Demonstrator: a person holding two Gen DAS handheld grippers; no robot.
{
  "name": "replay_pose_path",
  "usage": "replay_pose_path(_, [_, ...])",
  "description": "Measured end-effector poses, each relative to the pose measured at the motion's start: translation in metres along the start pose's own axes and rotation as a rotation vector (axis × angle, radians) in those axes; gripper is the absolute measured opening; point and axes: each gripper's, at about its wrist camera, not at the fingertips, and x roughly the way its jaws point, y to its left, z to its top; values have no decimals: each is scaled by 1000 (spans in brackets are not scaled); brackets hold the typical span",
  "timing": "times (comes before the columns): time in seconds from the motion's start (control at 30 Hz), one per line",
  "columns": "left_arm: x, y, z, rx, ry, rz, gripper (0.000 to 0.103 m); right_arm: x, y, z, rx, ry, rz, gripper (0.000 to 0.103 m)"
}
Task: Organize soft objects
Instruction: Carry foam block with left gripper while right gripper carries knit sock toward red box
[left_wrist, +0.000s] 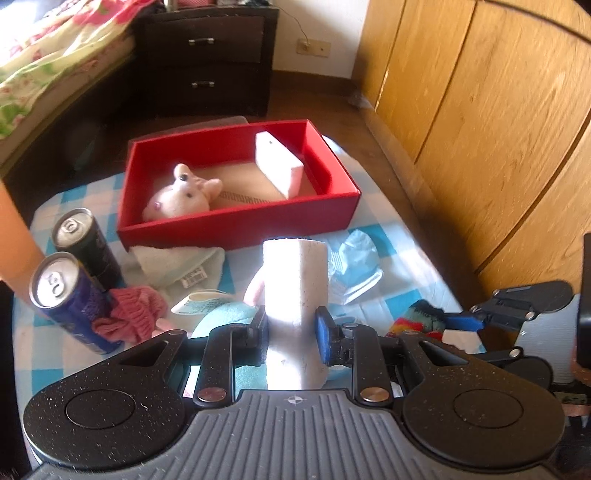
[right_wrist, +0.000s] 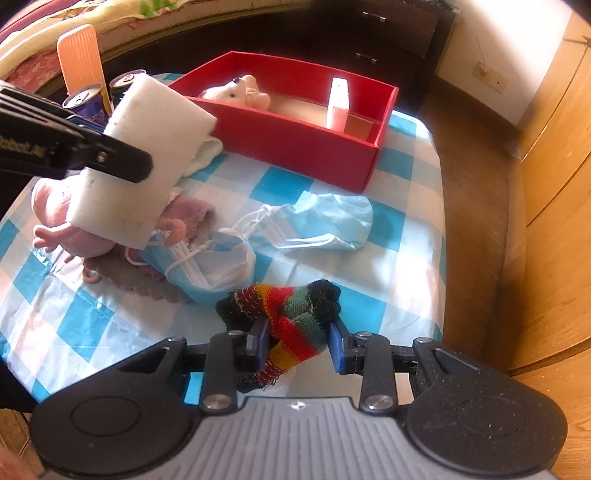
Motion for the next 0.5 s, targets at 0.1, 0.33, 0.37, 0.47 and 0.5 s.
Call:
replay_pose_path(0.1, [-10,9,4,-53,-31,-60,24,-1,-1,3,16,-11,19,11])
replay_pose_path(0.33, [-15,14,8,-75,-48,-59,23,-6,-3,10,36,-42,20,11])
replay_pose_path(0.37, [-14,13,8,-71,-48,-53,23,-7,-4,12,44,-51,21,11])
replay_pose_path(0.47, [-8,10,6,-35,-20,-25,26,-11,-7,16,57,-69,23,11])
replay_pose_path(0.5, [-3,8,4,-26,-5,-21,38,-12,-7,17,58,-71,23,11])
